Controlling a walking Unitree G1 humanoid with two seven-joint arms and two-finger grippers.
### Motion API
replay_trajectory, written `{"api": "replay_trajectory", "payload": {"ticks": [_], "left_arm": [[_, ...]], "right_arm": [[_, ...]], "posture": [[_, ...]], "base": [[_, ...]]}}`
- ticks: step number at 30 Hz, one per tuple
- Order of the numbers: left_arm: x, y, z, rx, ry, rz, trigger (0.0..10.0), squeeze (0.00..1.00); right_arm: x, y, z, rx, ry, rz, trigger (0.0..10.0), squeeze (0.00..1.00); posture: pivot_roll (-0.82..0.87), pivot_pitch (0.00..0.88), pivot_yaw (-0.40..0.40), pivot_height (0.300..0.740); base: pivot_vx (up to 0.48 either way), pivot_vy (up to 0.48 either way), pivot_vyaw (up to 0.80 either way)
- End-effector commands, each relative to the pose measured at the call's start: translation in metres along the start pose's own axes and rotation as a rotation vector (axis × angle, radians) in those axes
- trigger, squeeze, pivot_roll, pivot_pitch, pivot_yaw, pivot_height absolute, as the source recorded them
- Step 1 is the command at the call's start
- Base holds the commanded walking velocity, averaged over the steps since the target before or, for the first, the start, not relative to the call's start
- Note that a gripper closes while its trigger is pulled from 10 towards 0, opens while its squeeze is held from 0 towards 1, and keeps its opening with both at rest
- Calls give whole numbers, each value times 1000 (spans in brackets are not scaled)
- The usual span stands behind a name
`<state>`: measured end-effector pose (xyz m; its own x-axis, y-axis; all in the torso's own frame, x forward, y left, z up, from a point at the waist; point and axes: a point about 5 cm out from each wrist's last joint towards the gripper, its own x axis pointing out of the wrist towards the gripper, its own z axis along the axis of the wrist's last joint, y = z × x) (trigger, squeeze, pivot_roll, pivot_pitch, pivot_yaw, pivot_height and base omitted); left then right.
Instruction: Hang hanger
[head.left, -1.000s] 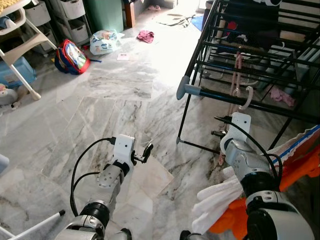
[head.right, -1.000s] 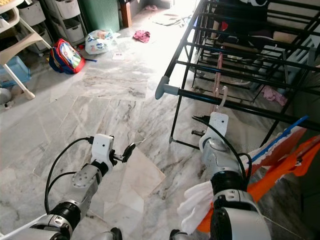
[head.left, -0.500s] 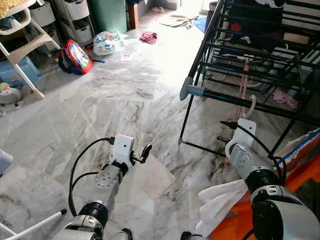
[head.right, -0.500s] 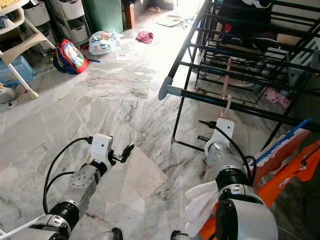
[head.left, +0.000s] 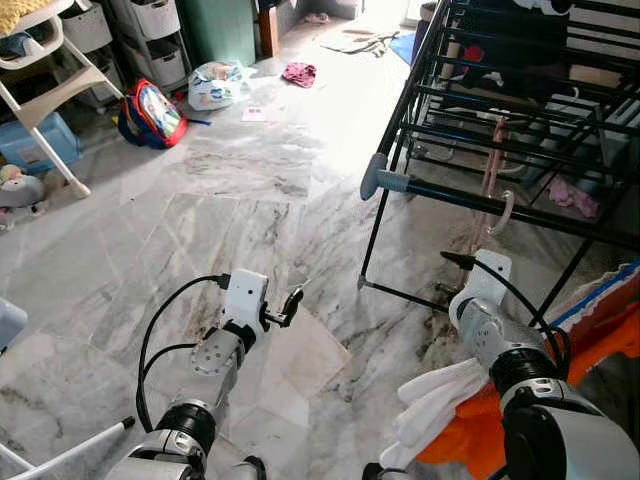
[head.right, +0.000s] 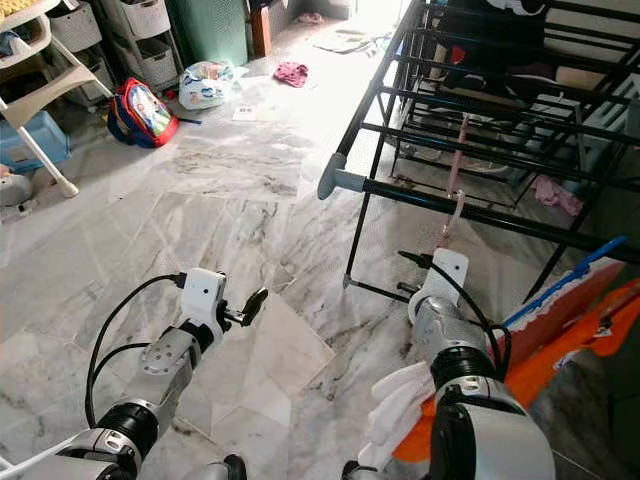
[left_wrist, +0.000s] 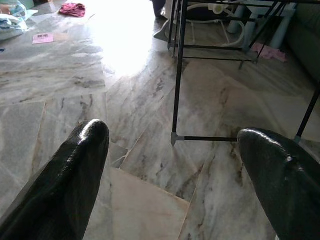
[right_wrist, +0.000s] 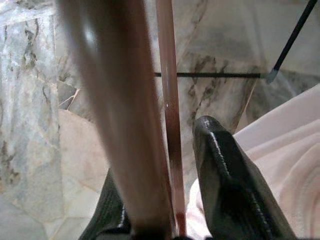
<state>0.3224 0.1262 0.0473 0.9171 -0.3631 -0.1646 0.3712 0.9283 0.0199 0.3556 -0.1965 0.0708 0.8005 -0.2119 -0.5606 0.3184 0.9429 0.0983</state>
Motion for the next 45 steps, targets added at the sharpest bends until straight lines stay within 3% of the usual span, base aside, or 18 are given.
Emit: {"api": "replay_trajectory", "payload": {"ticks": [1,12,33,42,45], "left_arm": [[-1,1,-2,-2,14,6,10000,0],[0,2,-1,1,15,4,10000,0],[4,-10,1,10,9,-52,10000,0],[4,-11,0,16,8,-55,10000,0],[5,-12,1,17,6,-59,10000,0]], "right_arm": [[-1,3,0,-30,-24,7,10000,1000],[-12,12,10,-132,-169,11,10000,1000],[-50,5,3,-239,-363,-94,10000,1000],[-69,23,12,-304,-494,-84,10000,1000],[-72,21,15,-313,-514,-92,10000,1000]], "posture": [[-9,139,17,740],[-25,146,29,740],[-79,176,57,740],[-85,179,59,740],[-88,178,60,740]], "base": [[0,0,0],[0,0,0],[0,0,0],[0,0,0],[0,0,0]]}}
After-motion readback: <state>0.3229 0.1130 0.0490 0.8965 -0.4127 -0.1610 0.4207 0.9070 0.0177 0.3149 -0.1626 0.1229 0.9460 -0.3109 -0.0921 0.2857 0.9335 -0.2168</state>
